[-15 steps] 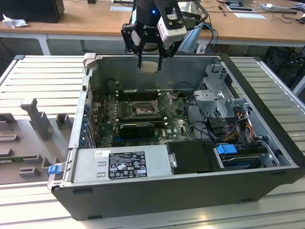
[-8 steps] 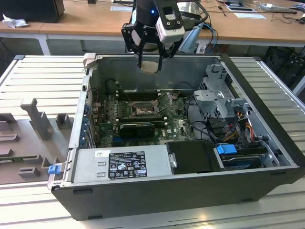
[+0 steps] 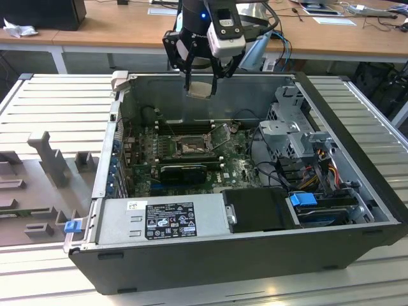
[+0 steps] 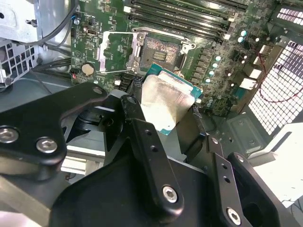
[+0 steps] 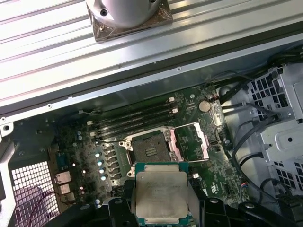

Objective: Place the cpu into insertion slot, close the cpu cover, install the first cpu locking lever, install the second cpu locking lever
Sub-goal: 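Place the cpu into insertion slot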

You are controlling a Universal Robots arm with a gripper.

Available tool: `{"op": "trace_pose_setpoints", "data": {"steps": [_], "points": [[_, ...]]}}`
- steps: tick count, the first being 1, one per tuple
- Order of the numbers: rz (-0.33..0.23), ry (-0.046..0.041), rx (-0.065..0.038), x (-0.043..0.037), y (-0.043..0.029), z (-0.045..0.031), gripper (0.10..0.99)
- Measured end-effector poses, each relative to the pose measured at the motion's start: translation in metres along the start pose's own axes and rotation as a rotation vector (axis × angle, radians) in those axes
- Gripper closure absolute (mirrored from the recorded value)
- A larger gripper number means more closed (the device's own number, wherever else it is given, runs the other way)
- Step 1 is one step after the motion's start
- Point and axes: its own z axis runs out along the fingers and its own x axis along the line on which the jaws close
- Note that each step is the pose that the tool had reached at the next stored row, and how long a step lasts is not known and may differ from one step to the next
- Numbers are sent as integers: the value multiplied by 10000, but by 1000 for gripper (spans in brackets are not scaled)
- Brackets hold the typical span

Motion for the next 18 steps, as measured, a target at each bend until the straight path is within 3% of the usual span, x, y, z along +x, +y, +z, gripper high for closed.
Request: {"op": "trace_pose_setpoints", "data": {"steps": [18], "points": [[520,-47,-11,0,0,0,553]]}}
